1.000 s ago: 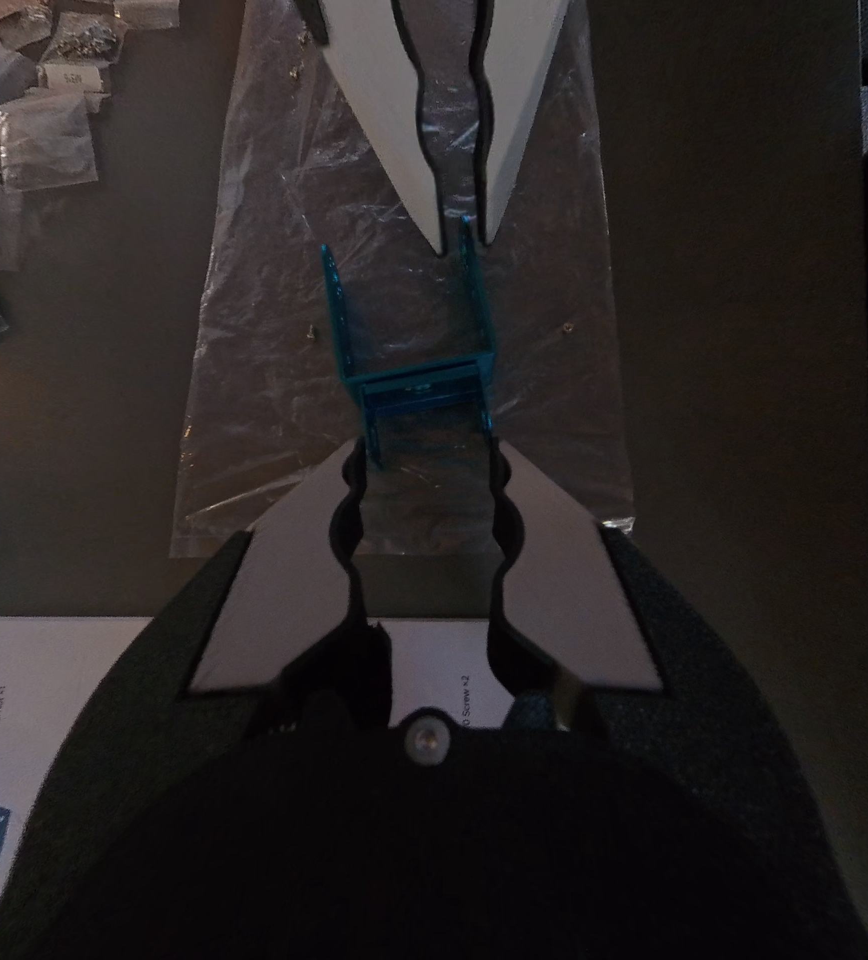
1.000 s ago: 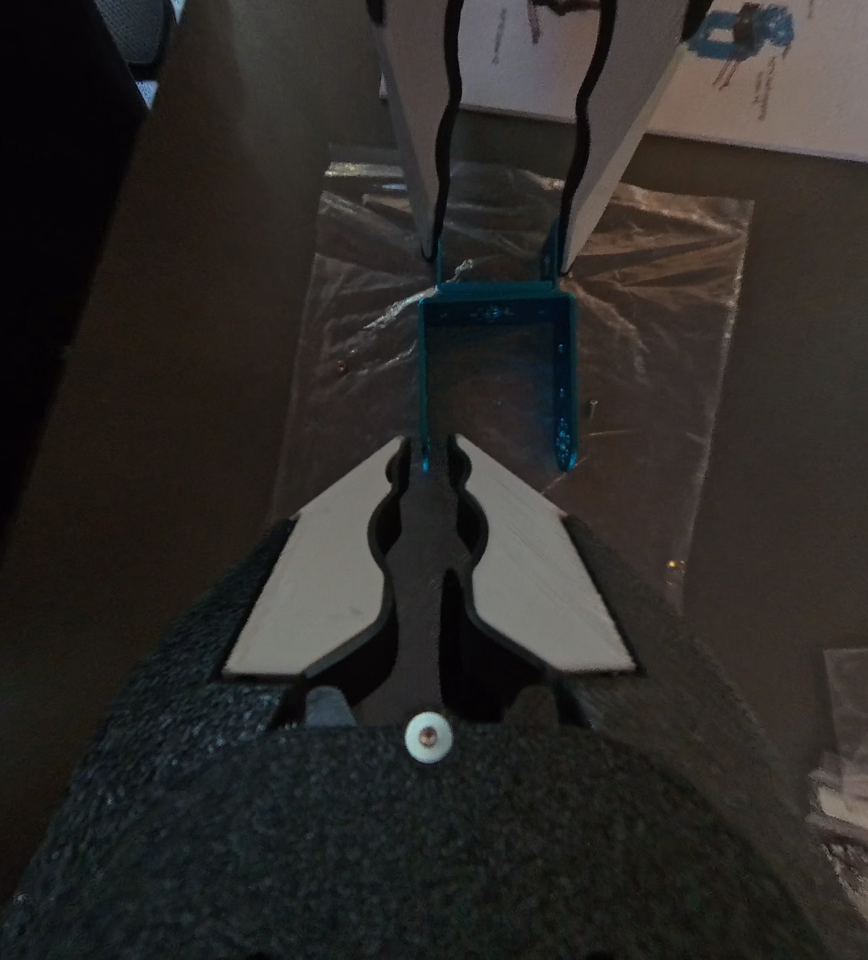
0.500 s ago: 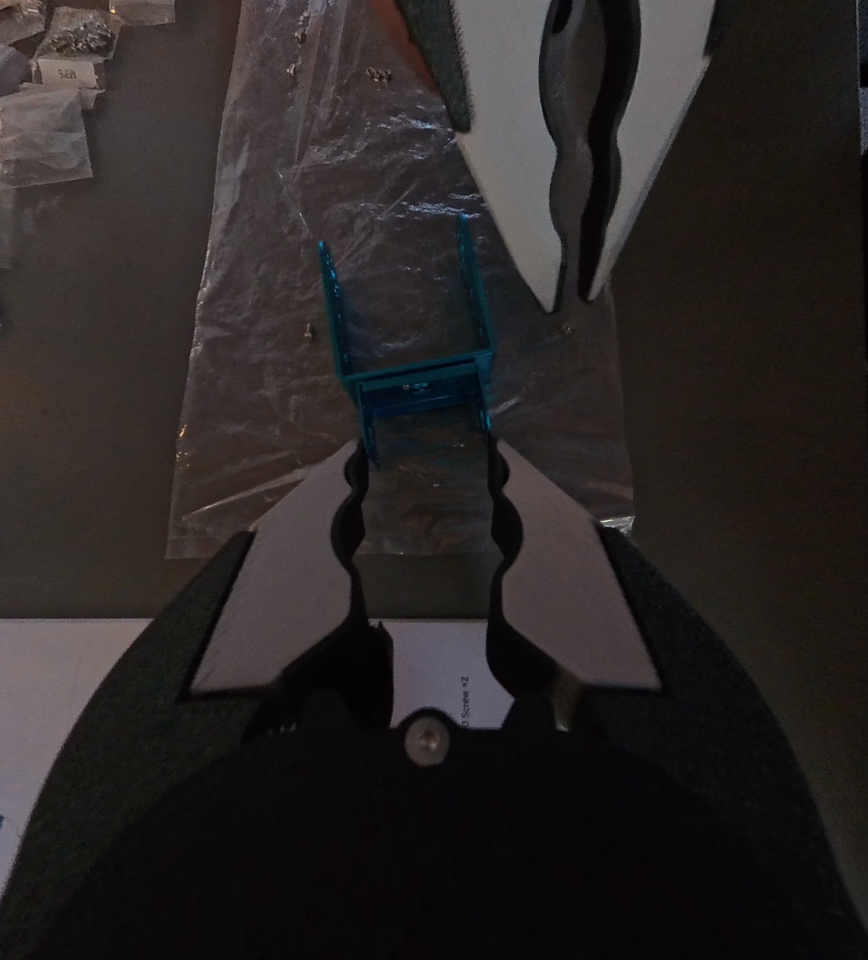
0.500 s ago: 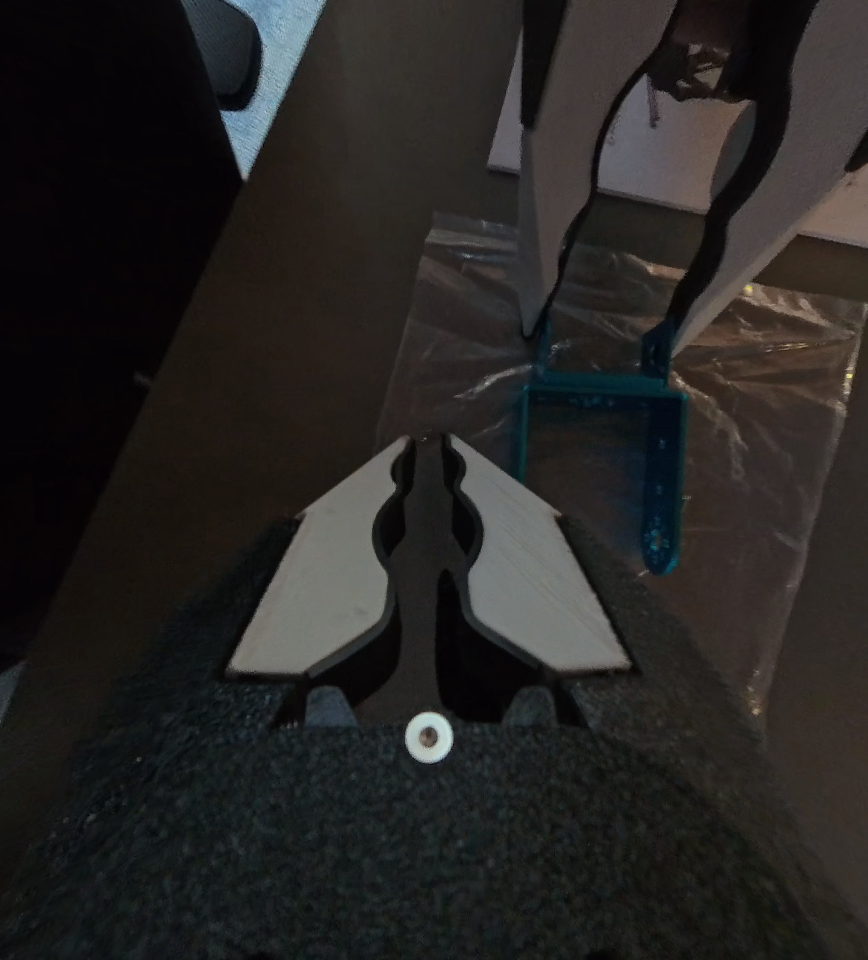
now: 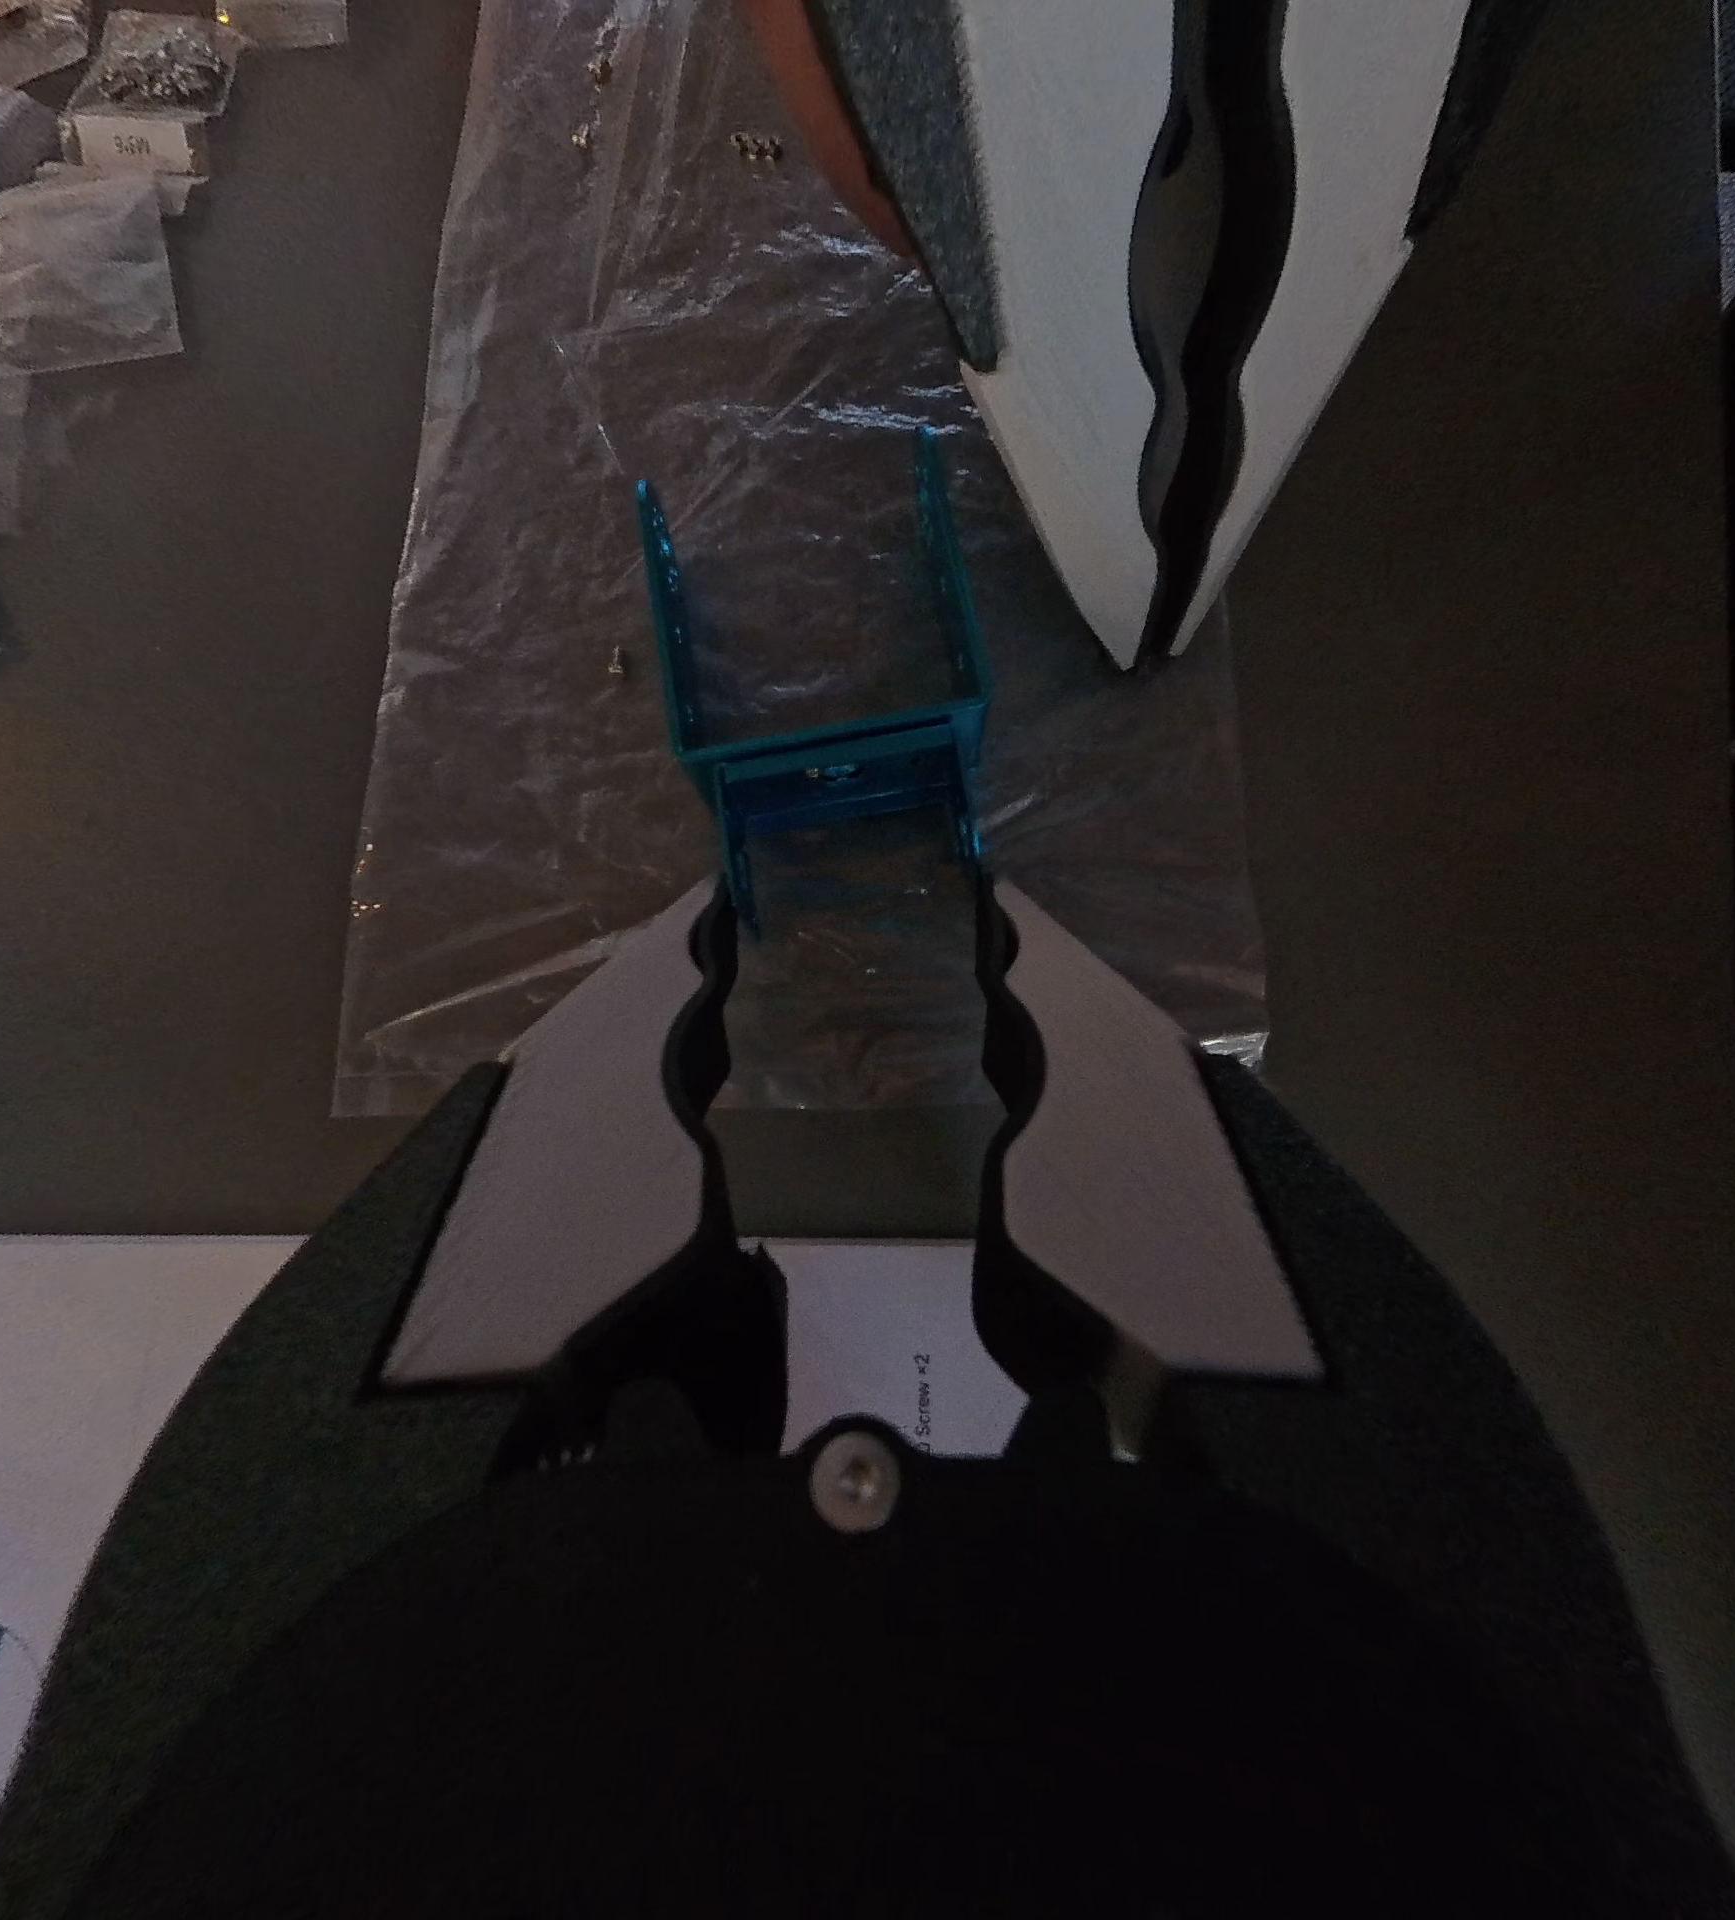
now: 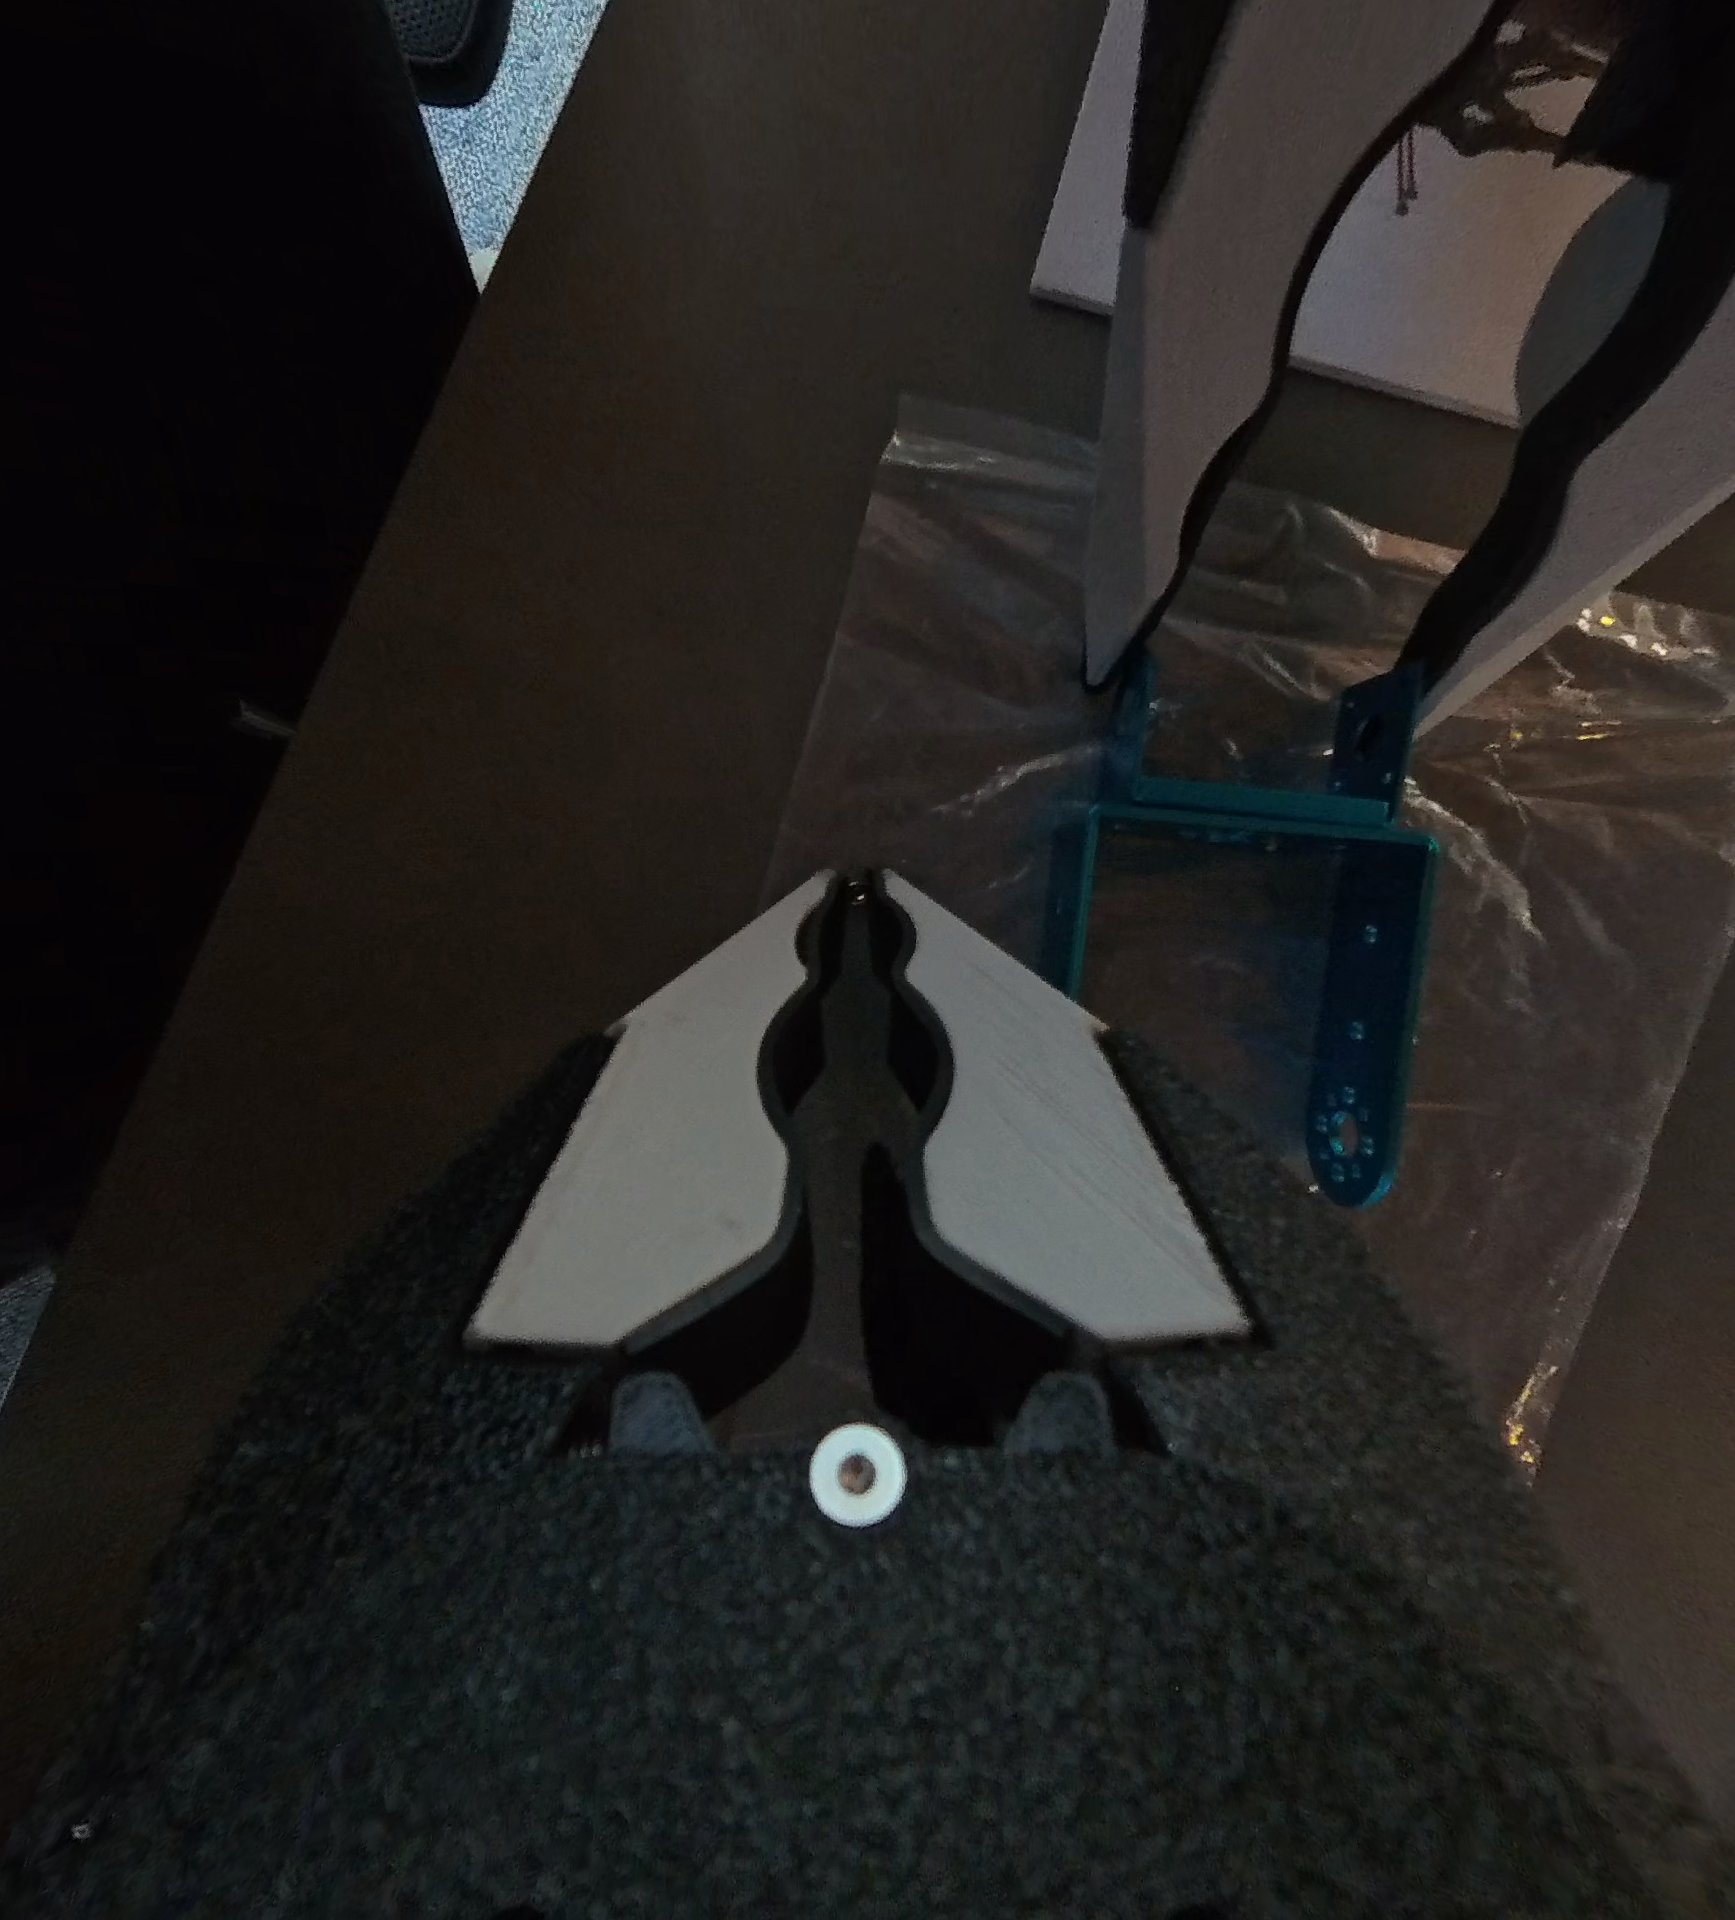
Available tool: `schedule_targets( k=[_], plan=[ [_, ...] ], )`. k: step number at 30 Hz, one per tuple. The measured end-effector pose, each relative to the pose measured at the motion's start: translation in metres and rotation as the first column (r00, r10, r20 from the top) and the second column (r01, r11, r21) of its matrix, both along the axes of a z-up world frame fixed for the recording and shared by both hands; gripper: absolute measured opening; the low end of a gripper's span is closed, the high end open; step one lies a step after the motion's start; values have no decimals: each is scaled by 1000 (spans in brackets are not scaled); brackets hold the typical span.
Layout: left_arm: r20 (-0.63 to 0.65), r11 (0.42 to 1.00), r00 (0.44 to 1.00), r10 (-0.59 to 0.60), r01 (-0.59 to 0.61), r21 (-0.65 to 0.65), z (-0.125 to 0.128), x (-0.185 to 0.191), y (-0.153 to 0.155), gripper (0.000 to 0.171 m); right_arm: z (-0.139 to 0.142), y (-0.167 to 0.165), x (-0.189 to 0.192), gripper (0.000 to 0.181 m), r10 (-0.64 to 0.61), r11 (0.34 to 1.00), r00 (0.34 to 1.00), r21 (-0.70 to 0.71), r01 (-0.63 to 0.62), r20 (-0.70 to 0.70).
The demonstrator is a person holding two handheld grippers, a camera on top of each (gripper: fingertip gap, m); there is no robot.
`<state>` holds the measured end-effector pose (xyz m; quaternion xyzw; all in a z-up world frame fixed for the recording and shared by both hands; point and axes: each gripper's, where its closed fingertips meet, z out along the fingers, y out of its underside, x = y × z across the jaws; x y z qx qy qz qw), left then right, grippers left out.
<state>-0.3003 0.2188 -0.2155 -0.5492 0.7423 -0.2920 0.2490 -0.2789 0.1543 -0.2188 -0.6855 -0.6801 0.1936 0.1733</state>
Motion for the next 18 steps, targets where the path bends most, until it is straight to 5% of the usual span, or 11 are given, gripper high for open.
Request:
schedule_targets(
  k=[12, 18],
  plan=[
    [45, 999, 999, 11, -9, -36, 13, -1, 4, 49, 40, 33, 17, 0, -77, 995, 985, 49, 85, -153],
    [52, 998, 999, 16, -13, -57, 16, -2, 5, 49, 37, 52, 30, 0, -116, 993, 978, -49, 109, -171]
  ],
)
